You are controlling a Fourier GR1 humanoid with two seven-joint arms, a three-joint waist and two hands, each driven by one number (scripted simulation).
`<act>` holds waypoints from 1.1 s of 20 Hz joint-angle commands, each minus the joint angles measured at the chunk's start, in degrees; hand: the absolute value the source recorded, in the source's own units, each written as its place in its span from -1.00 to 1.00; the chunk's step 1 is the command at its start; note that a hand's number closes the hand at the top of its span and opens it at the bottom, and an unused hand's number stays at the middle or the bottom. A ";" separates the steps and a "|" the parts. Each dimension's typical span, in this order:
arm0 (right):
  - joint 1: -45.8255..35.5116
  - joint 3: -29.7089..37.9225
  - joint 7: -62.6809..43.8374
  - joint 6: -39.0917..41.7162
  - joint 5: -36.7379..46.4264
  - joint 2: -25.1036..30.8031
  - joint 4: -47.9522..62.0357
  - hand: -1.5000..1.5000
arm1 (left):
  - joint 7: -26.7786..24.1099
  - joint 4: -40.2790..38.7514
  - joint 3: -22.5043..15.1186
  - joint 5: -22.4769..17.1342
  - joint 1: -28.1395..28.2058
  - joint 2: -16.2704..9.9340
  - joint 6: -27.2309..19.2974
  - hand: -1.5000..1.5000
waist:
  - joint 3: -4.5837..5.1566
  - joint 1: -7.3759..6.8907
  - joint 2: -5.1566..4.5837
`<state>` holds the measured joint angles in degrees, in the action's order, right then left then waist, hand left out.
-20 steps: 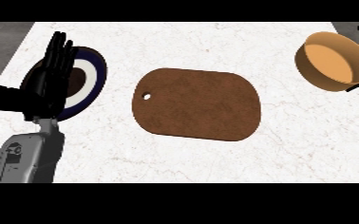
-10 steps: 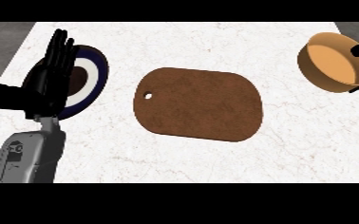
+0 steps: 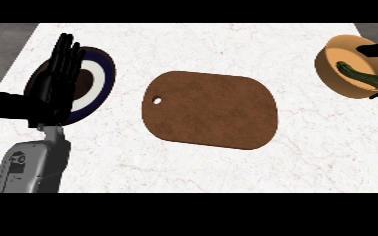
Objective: Pick the squash from the cutting board and place it in the pot
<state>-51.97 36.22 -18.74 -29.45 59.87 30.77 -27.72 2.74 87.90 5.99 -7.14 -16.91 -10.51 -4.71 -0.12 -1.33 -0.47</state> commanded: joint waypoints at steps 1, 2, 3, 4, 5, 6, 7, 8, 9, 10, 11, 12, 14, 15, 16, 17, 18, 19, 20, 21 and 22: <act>-1.29 3.43 7.28 -4.38 -5.53 1.25 -0.68 -1.00 | 1.51 1.84 -0.04 -0.24 0.21 -0.03 -0.21 0.00 | -0.04 -0.30 -0.04; -0.81 5.09 7.20 -5.27 -7.80 0.56 -1.79 -1.00 | 0.58 -1.28 0.58 0.05 -1.30 -0.07 -0.44 0.00 | 0.00 0.53 0.02; -1.96 5.71 6.23 -5.73 -8.30 1.69 -1.26 -1.00 | -0.42 -1.10 0.33 0.19 0.10 0.08 0.00 0.00 | 0.02 0.22 -0.01; -2.69 6.02 4.95 -6.64 -9.08 0.52 -1.22 -1.00 | 1.31 1.15 0.04 0.15 0.16 -0.14 -0.25 0.00 | 0.03 0.10 0.14; -1.55 7.15 5.61 -8.23 -11.02 -1.02 -3.83 -1.00 | -0.07 2.22 -0.64 0.66 2.44 0.73 -0.46 0.00 | 0.06 0.57 0.44; -2.82 8.96 6.52 -7.53 -12.72 2.20 -3.17 -1.00 | -0.25 -2.16 0.61 1.01 -1.56 0.55 -1.62 0.00 | 0.02 0.85 0.02; -2.47 8.75 5.58 -8.42 -13.48 0.14 -5.67 -1.00 | 2.50 2.11 1.98 -1.41 0.15 -2.20 1.02 0.00 | 0.07 0.83 0.58; -1.19 9.81 9.17 -10.19 -15.78 -0.97 -4.56 -1.00 | -1.91 -2.73 1.37 -0.08 -0.95 -0.52 0.62 0.00 | 0.06 0.89 0.13; -0.56 9.49 8.32 -10.48 -16.30 -1.49 -7.63 -1.00 | 1.38 0.70 1.52 -0.59 -0.22 -1.31 0.41 0.00 | 0.09 1.16 0.54; 1.14 10.14 10.51 -8.73 -18.59 -1.43 -10.13 -1.00 | -0.27 1.21 -1.28 2.40 2.30 2.16 -2.60 0.00 | 0.09 1.62 0.70; 3.45 9.58 9.62 -9.44 -19.09 -3.49 -13.87 -1.00 | 0.99 1.17 1.21 0.11 1.14 -0.59 -0.42 0.00 | 0.14 2.05 0.89; 5.12 11.33 13.58 -8.83 -21.94 -1.45 -13.68 -1.00 | 0.75 3.00 0.63 0.08 2.96 -0.03 -0.30 0.00 | 0.08 1.54 0.69; 6.87 10.55 12.57 -8.16 -22.94 -1.18 -17.41 -1.00 | -0.13 1.81 1.33 0.32 2.95 -0.51 -0.17 0.00 | 0.13 1.76 0.75; 7.07 12.26 15.63 -8.17 -25.66 0.23 -15.78 -1.00 | 3.60 1.45 0.72 0.46 -1.08 -0.75 -0.88 0.00 | 0.07 1.55 0.53; 9.70 12.80 16.08 -7.30 -27.57 -1.49 -20.04 -1.00 | 3.43 2.09 0.43 0.65 -0.05 0.33 -1.78 0.00 | 0.10 2.04 0.76; 12.13 12.73 15.79 -4.58 -28.21 0.28 -22.44 -1.00 | 1.32 2.02 1.66 -0.30 2.16 -1.12 0.40 0.00 | 0.13 2.14 0.81; 13.72 13.35 16.43 -6.33 -29.66 -1.48 -24.33 -1.00 | 0.10 1.56 2.12 -0.56 3.46 -1.44 1.25 0.00 | 0.13 1.97 0.75; 15.23 12.69 15.43 -2.47 -30.77 -0.13 -26.19 -1.00 | 2.78 0.40 2.11 0.08 -1.75 -1.26 -0.81 0.00 | 0.13 2.23 0.71; 17.02 13.55 19.53 -3.77 -33.84 -2.74 -27.43 -1.00 | -0.20 -1.31 1.68 0.18 0.71 -0.52 0.38 0.00 | 0.12 1.98 0.60; 21.16 13.22 16.99 -2.41 -33.52 -4.34 -33.28 -1.00 | 2.31 1.88 0.82 0.50 1.21 -0.16 -0.60 0.00 | 0.15 2.45 0.89; 21.86 12.18 12.73 -1.78 -33.17 -4.03 -36.77 -1.00 | 0.96 -0.33 2.43 -0.55 0.99 -0.95 0.48 0.00 | 0.17 2.28 0.79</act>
<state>-36.56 48.65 -3.53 -33.68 29.89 28.43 -54.53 4.09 88.51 7.58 -7.15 -16.09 -11.21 -4.76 0.01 0.75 0.26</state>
